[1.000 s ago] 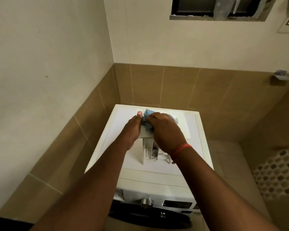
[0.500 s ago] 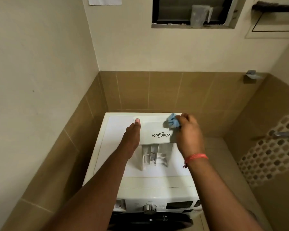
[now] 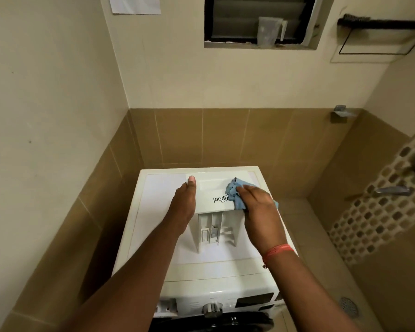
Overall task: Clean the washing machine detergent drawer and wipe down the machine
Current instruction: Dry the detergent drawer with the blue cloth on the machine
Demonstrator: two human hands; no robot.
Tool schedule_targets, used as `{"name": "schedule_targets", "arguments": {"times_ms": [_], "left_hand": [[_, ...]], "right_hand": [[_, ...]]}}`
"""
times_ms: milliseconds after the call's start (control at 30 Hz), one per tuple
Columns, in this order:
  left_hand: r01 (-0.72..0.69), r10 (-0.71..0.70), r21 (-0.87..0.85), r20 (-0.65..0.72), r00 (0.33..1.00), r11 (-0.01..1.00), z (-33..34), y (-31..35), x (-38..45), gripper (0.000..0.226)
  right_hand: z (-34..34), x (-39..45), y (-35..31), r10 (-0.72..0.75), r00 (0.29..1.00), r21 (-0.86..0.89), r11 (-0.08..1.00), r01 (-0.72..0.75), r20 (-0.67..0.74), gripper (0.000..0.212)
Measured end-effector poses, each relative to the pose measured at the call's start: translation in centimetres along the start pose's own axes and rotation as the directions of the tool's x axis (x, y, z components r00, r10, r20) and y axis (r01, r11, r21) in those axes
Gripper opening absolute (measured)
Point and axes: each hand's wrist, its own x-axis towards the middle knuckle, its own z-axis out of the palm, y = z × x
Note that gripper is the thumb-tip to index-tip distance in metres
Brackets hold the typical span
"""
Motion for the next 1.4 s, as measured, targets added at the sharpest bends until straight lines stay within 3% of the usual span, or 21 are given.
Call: {"name": "schedule_targets", "arguments": {"times_ms": [167,400,567,700,767,833,967,1067,1167,1267,1333,1400], "left_hand": [[0.026,-0.026,0.042,0.010,1.000,0.999,0.0,0.0,0.1,0.072],[-0.009,0.008,0.069,0.014,1.000,0.998,-0.3,-0.1,-0.5,0.072],[-0.010,0.010,0.086,0.002,1.000,0.996,-0.2,-0.2,-0.6,0.073],[-0.062,0.062,0.024,0.011,0.998,0.998,0.1,0.1,-0.5,0.063],[-0.091,0.092,-0.024,0.027,0.995,0.996,0.2,0.4,-0.7,0.061],[-0.064,0.065,-0.013,0.017,0.998,0.998,0.2,0.4,-0.7,0.065],[0.013,-0.013,-0.004,0.007,1.000,1.000,0.2,0.3,-0.5,0.072],[0.022,-0.022,-0.012,0.011,1.000,1.000,0.3,0.3,-0.4,0.075],[0.003,-0.002,-0.027,0.017,1.000,1.000,0.6,0.3,-0.5,0.080],[-0.028,0.030,-0.089,0.014,0.999,0.996,0.9,0.3,-0.2,0.081],[-0.017,0.019,-0.125,0.011,1.000,0.992,0.8,0.3,-0.3,0.074],[-0.031,0.036,-0.177,0.027,0.999,0.984,0.7,0.4,-0.7,0.089]], "right_hand": [[0.7,-0.8,-1.2,-0.035,0.999,-0.069,0.997,0.036,0.011,0.064],[-0.5,5.6,1.0,0.106,0.979,-0.077,0.993,-0.094,0.172,0.046],[0.8,8.1,-0.7,0.103,0.966,-0.073,0.993,-0.087,0.237,0.039],[2.8,8.2,-5.0,-0.158,0.934,0.078,0.987,0.140,0.320,0.040],[3.0,8.0,-5.8,-0.255,0.915,0.108,0.967,0.232,0.313,0.040],[2.5,8.0,-4.6,-0.263,0.921,0.116,0.964,0.239,0.288,0.043],[0.8,7.8,-0.2,-0.108,0.958,0.026,0.994,0.105,0.267,0.049],[0.8,8.1,0.2,-0.058,0.961,0.062,0.997,0.043,0.269,0.047],[1.8,8.0,-2.6,-0.136,0.952,0.125,0.987,0.105,0.275,0.048],[3.0,8.0,-6.1,-0.273,0.927,0.222,0.950,0.219,0.255,0.034],[3.1,7.7,-7.2,-0.288,0.935,0.244,0.941,0.236,0.206,0.029],[2.9,7.0,-6.9,-0.284,0.939,0.250,0.940,0.232,0.196,0.033]]}}
